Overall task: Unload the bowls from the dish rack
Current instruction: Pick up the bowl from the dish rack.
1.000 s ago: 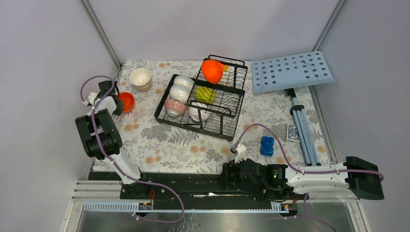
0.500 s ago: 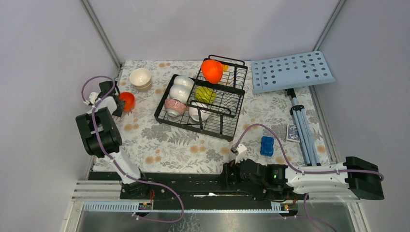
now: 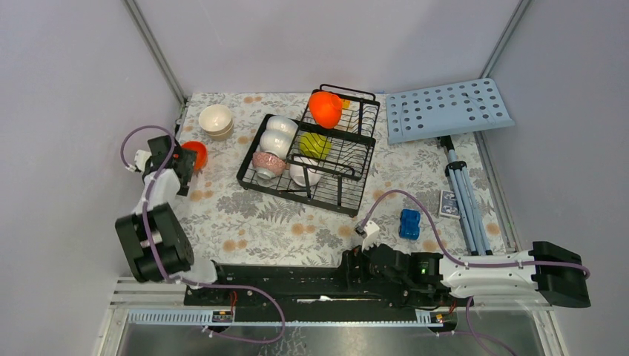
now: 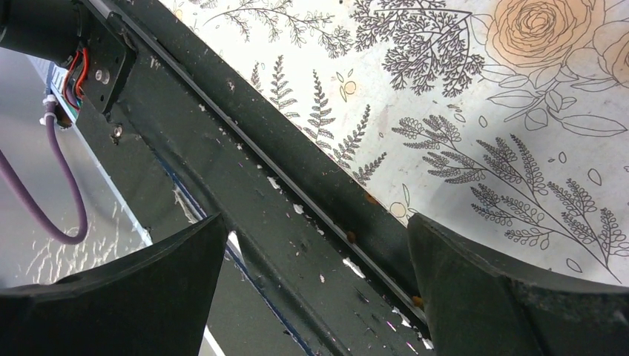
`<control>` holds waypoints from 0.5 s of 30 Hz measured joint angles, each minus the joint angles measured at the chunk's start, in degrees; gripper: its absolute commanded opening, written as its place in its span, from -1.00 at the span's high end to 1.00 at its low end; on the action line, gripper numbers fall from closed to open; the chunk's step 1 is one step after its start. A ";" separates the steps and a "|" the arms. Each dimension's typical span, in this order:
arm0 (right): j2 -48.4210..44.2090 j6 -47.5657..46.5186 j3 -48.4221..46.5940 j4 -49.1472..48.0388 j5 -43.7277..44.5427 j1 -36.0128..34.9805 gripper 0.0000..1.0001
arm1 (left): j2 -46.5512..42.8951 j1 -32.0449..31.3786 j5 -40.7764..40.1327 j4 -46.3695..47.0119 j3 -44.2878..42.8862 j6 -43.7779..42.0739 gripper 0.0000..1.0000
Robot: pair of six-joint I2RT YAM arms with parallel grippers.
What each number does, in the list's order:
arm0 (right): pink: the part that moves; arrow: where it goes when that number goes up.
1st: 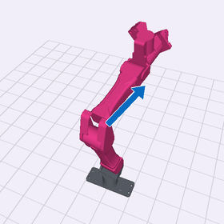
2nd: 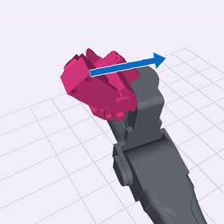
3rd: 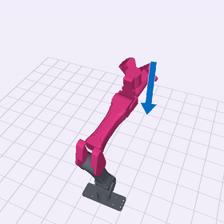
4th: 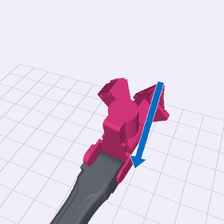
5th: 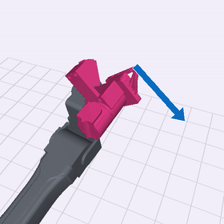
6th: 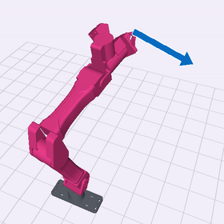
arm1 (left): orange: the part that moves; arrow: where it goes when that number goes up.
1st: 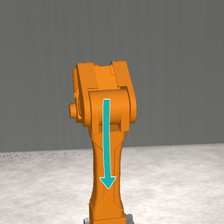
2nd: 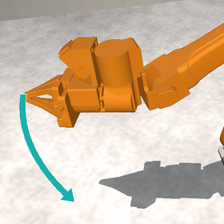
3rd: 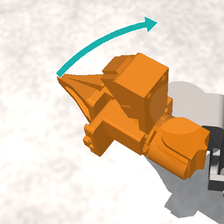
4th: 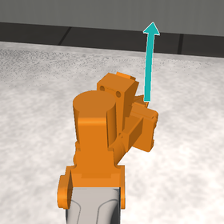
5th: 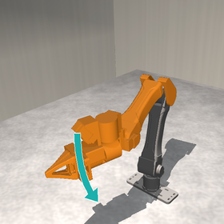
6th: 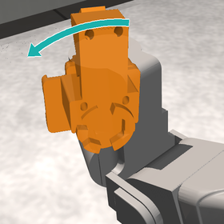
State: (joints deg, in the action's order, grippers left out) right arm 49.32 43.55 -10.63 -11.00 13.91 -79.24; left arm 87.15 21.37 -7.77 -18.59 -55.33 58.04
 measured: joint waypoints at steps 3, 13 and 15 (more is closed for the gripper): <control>-0.79 -0.02 0.20 0.07 -0.02 0.00 -0.99 | -8.37 -1.20 0.35 -1.64 2.73 -0.35 -0.98; -6.32 -4.87 -2.56 4.79 -2.29 -0.09 -0.95 | -37.83 -12.13 4.59 0.66 11.76 -7.26 -0.97; -8.02 -7.41 -5.90 7.23 -4.11 -0.15 -0.95 | -40.22 -13.73 6.69 0.72 12.74 -9.20 -0.97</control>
State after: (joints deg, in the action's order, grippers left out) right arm 41.30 36.14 -16.53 -3.77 9.80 -79.40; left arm 46.94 7.64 -1.08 -17.87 -42.59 48.84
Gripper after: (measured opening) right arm 0.980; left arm 0.987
